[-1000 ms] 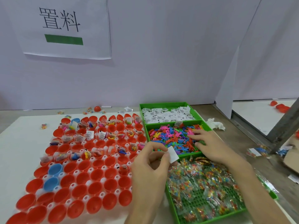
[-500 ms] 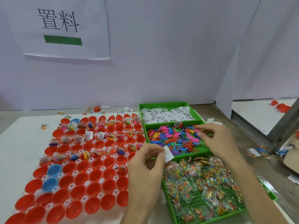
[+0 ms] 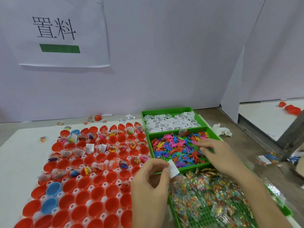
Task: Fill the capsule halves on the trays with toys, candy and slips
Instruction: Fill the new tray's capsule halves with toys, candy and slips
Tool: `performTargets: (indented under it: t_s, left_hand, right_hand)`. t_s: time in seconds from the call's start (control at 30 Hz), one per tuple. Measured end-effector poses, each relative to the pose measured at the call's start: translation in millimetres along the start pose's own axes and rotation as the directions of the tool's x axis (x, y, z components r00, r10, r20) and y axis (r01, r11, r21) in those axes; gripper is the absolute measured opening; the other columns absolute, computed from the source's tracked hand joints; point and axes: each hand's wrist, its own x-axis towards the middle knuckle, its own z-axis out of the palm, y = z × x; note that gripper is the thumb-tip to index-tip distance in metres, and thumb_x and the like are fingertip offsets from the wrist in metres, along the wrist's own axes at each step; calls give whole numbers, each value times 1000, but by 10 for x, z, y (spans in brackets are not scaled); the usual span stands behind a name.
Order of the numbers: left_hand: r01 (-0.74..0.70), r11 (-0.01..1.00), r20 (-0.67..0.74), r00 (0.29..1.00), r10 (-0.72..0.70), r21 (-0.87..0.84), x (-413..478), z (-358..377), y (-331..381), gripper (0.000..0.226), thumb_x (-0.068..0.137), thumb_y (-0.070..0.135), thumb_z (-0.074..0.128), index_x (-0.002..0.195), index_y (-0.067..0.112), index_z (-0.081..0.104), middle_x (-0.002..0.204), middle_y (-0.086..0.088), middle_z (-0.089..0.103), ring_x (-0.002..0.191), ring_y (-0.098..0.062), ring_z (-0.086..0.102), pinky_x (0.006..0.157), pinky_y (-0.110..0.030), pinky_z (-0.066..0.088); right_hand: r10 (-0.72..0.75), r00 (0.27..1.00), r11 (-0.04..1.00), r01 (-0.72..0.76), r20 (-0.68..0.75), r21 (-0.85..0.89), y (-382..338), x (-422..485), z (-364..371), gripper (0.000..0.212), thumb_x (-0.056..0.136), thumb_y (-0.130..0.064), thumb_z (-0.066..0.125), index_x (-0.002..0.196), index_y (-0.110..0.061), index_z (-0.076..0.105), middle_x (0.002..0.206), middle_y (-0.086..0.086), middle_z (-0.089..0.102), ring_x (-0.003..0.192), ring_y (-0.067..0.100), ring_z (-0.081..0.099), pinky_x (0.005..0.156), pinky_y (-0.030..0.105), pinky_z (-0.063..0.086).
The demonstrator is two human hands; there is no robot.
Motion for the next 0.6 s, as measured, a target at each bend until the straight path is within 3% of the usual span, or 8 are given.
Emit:
performTargets:
  t_s: [0.03,0.1,0.2,0.3,0.37,0.47,0.6]
  left_hand:
    - [-2,1000,-2,1000,2,-7,5,-3,-3,36,91,-3,66,78,30,71,81,-4,74,69,-31,73,69,-52,61]
    - [-5,1000,-1,1000,5,-12,6,-1,0,34,91,-2,66,79,30,71,81,-3,73,70,-31,73,70,-54,61]
    - [-4,1000,-2,1000,4,-25,-4,-9,13,32,91,-1,66,79,29,71,82,-3,73,73,-30,73,72,-54,60]
    - [-23,999,3,1000,23,-32,-6,-23,9,31,92,0,66,79,28,71,83,-2,73,74,-30,73,72,-49,62]
    - [-32,998,5,999,32,-52,-12,-25,36,32,92,-1,65,78,27,71,83,-3,73,75,-30,74,68,-38,62]
    - [-36,996,-8,999,35,-84,-15,-35,77,31,93,-2,63,79,25,71,83,-5,75,74,-27,74,64,-27,60]
    - [-49,996,-20,999,48,-69,-16,-64,69,23,94,1,64,87,21,69,83,-5,75,73,-24,75,68,-34,62]
  right_hand:
    - [1,999,1000,1,-47,31,-5,-3,-10,27,101,-21,57,122,-33,69,122,-18,63,120,4,53,101,14,35]
    - [25,986,996,-11,-166,87,-26,-9,-32,25,99,-21,59,115,-36,72,110,-20,65,99,4,63,73,3,37]
    - [59,959,986,-12,-276,169,-89,-23,-61,20,96,-21,64,104,-36,74,90,-19,70,62,12,62,46,10,38]
    - [71,930,958,38,-361,285,-178,-94,-127,21,86,-21,75,86,-41,71,77,-24,69,70,1,67,51,12,45]
    - [40,921,926,111,-388,360,-246,-147,-177,21,79,-19,82,78,-38,74,71,-21,72,75,-5,67,56,13,50]
    - [-48,962,818,193,-270,542,-402,-216,-209,23,73,-14,85,87,-30,77,82,-9,77,78,6,72,70,14,55]
    - [-222,971,696,225,-93,682,-582,-307,-170,25,70,-22,80,94,-29,77,89,1,76,84,13,73,74,18,56]
